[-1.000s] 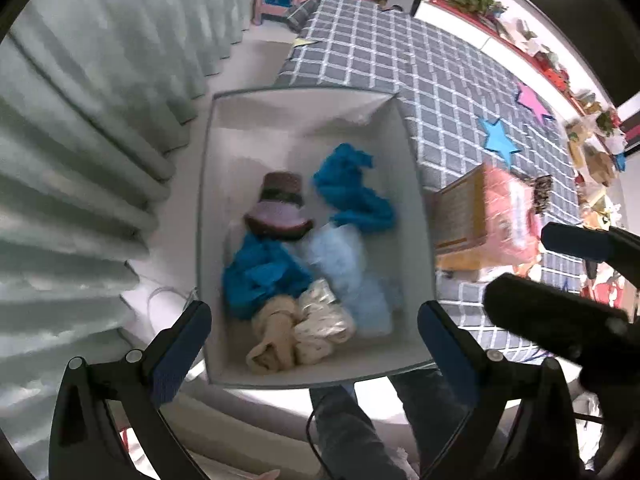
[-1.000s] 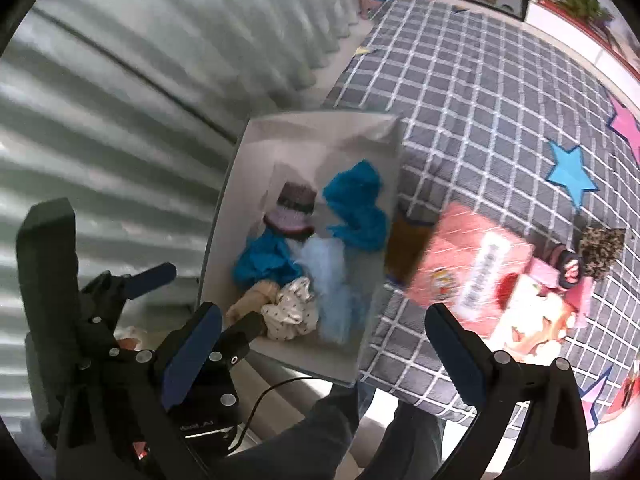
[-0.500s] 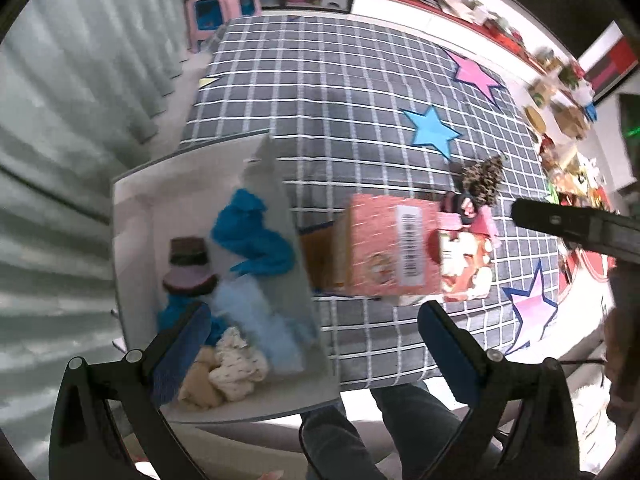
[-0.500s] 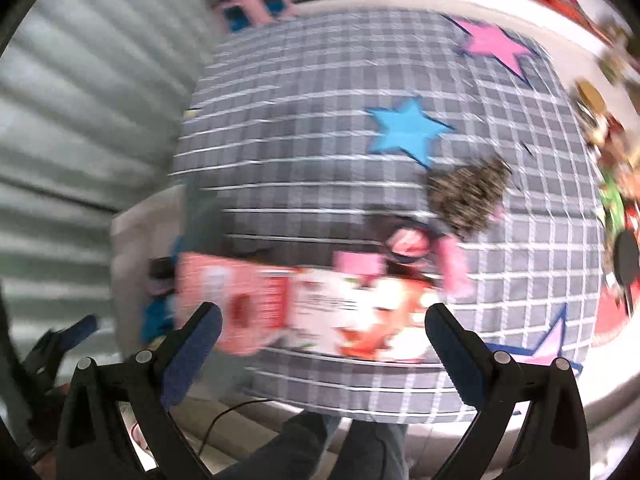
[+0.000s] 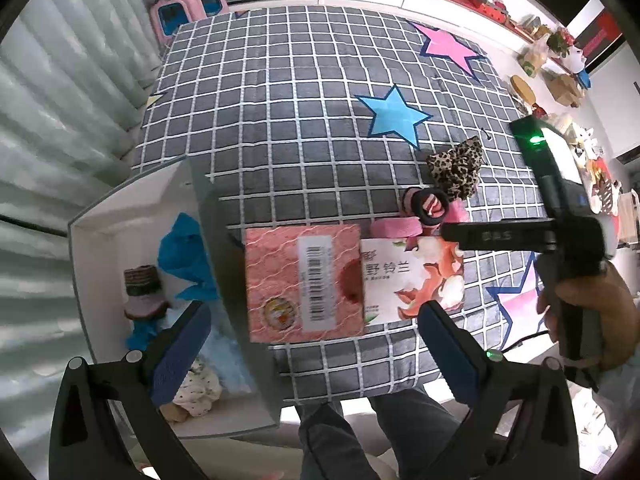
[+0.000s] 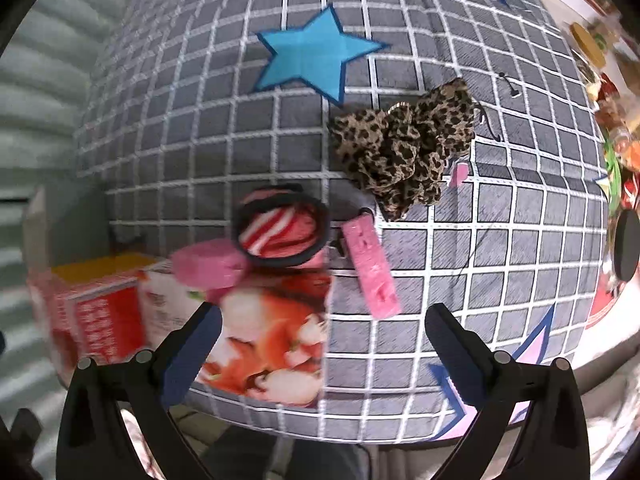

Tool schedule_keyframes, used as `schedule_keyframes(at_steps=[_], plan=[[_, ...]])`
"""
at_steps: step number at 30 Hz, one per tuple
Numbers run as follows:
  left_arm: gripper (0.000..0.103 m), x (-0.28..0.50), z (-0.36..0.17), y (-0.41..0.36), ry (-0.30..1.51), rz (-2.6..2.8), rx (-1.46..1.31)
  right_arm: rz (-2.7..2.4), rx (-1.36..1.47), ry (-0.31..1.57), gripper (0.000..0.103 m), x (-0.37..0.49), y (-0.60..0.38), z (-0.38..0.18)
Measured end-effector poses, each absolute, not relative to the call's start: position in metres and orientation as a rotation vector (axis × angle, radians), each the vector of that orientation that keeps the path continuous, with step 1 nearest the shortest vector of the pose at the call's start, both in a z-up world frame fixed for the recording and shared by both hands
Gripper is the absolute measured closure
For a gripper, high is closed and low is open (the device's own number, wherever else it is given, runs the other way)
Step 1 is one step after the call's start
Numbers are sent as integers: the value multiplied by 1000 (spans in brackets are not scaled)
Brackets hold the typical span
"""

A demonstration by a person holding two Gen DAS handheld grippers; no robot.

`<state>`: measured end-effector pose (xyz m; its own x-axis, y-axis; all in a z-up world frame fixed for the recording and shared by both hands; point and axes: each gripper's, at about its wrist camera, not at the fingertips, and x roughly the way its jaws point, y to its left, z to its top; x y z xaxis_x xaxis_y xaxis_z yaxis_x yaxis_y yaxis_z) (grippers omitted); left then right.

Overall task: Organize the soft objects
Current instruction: 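Move both tools toward the leopard scrunchie and pink items on the bedspread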

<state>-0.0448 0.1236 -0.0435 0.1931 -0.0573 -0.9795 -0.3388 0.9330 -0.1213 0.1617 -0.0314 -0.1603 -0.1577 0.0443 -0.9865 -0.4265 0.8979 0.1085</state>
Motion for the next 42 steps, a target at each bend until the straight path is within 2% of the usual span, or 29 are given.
schedule_keyframes(at_steps=[7, 12, 15, 20, 30, 35, 42], plan=[[0, -27, -47, 120, 1398, 230, -350, 526, -354, 1746, 1, 177, 7, -191], [0, -18, -49, 124, 1416, 263, -357, 564, -145, 1642, 1, 219, 27, -173], [0, -12, -51, 125, 1423, 272, -372, 548, -138, 1617, 1, 238, 22, -162], [0, -1, -51, 122, 1422, 265, -384, 468, -260, 1636, 1, 228, -16, -163], [0, 33, -59, 102, 1455, 229, -354, 358, -253, 1798, 1, 204, -71, -218], [0, 49, -70, 82, 1490, 202, -326, 294, -271, 1801, 1, 207, -92, -238], [0, 75, -101, 51, 1538, 157, -319, 65, -237, 1693, 1, 240, -181, -223]])
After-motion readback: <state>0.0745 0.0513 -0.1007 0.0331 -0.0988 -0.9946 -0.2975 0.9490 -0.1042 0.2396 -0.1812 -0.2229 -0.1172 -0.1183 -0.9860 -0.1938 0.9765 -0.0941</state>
